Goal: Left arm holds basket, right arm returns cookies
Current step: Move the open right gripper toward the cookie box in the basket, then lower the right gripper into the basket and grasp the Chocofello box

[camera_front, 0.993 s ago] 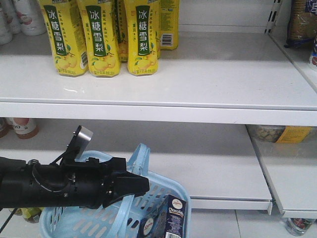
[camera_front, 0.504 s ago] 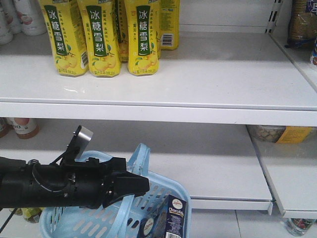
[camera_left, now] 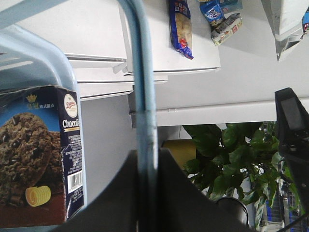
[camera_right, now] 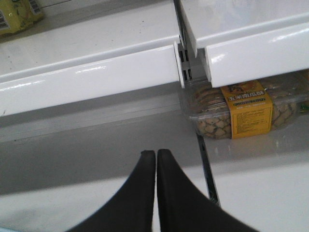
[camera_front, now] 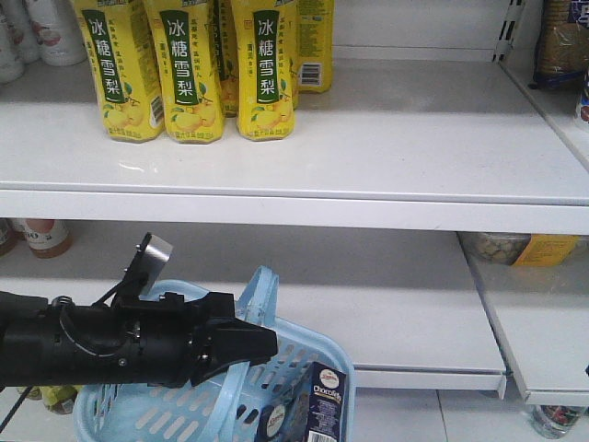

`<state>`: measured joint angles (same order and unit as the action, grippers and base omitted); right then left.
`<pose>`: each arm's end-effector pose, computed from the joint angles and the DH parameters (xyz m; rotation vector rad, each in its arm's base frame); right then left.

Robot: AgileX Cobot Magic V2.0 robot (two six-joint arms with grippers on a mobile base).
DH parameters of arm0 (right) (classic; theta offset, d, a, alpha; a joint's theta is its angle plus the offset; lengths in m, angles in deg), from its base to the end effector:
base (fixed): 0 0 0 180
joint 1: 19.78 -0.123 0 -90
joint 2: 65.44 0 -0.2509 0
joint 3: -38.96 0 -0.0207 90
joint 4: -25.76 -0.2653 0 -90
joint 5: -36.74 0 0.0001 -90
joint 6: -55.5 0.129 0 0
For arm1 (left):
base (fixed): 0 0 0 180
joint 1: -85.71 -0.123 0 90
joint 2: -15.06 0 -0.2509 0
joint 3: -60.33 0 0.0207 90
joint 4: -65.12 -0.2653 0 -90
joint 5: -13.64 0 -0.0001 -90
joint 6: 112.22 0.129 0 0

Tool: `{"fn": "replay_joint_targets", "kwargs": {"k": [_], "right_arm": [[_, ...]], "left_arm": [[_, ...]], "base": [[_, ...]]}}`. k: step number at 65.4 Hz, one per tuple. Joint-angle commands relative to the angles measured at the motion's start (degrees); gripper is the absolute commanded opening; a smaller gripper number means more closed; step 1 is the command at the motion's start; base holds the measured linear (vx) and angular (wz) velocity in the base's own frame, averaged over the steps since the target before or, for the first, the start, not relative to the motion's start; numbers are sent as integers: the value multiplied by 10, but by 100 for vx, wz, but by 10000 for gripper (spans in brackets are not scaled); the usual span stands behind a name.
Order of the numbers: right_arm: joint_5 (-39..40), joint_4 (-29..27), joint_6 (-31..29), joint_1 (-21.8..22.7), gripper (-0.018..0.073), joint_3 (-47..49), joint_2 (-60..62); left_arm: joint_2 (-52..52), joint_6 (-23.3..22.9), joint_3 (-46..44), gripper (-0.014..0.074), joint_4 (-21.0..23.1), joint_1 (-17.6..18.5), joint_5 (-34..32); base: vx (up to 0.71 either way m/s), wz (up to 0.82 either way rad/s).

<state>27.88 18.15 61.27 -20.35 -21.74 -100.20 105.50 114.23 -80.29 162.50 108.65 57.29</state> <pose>0.1849 0.0045 0.2296 0.1876 1.8137 0.1896 0.2399 -0.1975 0.1690 -0.1343 2.3978 -1.5222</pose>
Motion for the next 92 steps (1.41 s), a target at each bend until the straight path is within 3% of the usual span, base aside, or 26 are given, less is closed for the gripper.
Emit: {"fn": "replay_joint_targets", "kwargs": {"k": [1,11,26,52,62,83,92], "right_arm": [[37,-29,1,-1,-3,20,-13],[36,-55,-1,-10,-3,20,-26],[3,-72,-4,-96,43,21,-79],[1,-155,-4,-294,429,34,-239],[-11,-177,-4,-345,503,84,-322],[-86,-301,-6,-362,501,196,-487],[-115,-345,-39,-362,501,231,-533]], "left_arm": [[-20,27,-16,-6,43,1,1],[-20,27,-16,-6,43,1,1],[-20,27,-16,-6,43,1,0],[-20,27,-16,-6,43,1,1],[-20,27,-16,-6,43,1,1],[-20,27,-16,-6,43,1,1],[-20,27,-16,-6,43,1,1]], "base": [[0,0],[0,0],[0,0],[0,0],[0,0],[0,0],[0,0]]}}
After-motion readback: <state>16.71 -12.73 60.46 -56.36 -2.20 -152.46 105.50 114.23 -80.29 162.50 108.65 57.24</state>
